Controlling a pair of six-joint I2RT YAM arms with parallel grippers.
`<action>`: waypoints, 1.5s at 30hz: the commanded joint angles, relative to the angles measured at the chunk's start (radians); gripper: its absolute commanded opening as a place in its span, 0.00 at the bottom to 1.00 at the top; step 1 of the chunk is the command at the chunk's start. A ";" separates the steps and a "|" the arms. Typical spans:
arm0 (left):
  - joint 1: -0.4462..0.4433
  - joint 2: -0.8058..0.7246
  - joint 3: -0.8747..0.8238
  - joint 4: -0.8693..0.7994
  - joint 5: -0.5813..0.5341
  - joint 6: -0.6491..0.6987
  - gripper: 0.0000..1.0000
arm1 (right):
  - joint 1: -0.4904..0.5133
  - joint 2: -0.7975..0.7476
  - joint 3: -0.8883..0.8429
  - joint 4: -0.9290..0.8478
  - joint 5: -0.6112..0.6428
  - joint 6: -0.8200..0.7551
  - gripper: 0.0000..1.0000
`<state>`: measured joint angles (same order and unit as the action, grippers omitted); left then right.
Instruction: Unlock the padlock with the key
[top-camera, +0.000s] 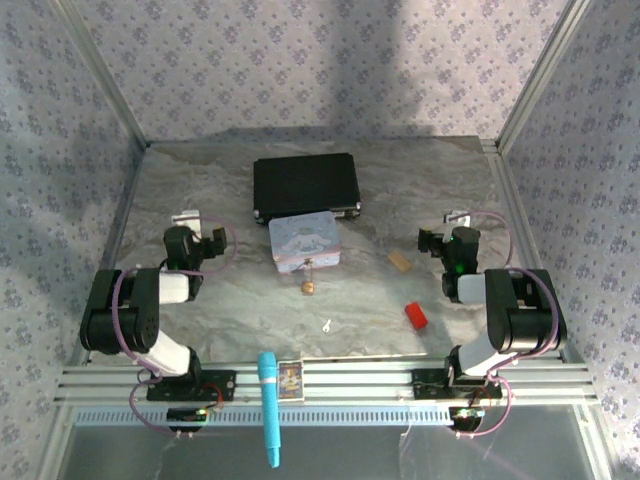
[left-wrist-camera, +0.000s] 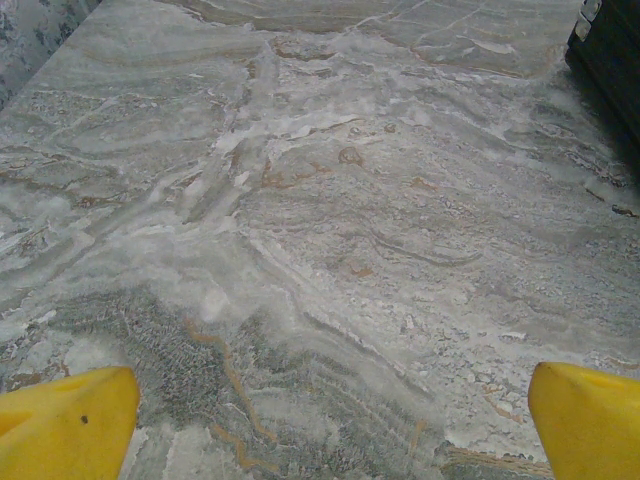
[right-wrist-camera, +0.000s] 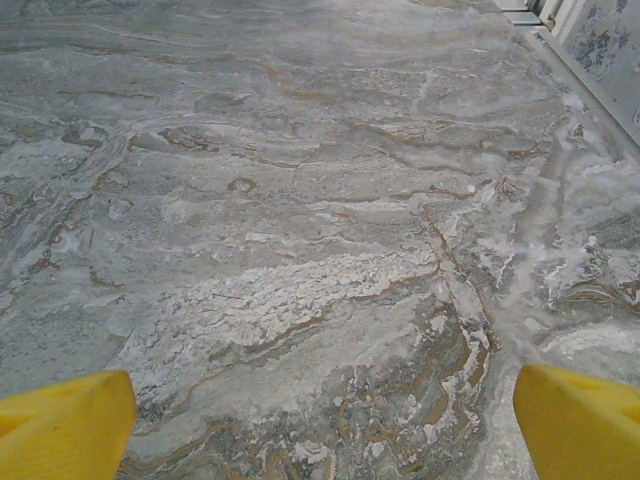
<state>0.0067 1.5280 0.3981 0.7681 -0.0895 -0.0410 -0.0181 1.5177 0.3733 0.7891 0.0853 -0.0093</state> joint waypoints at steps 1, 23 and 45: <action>0.003 0.007 0.016 0.047 0.024 0.014 1.00 | -0.015 -0.013 0.041 -0.040 -0.067 -0.024 0.99; 0.001 -0.668 0.147 -0.707 0.139 -0.636 1.00 | -0.027 -0.660 0.181 -0.798 -0.100 0.354 0.99; -0.615 -0.575 0.224 -1.024 0.185 -0.760 0.98 | 0.996 -0.334 0.276 -1.113 0.141 0.763 0.72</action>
<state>-0.5968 0.9573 0.6529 -0.2573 0.0906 -0.7391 0.8894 1.1053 0.6094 -0.3229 0.1207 0.6289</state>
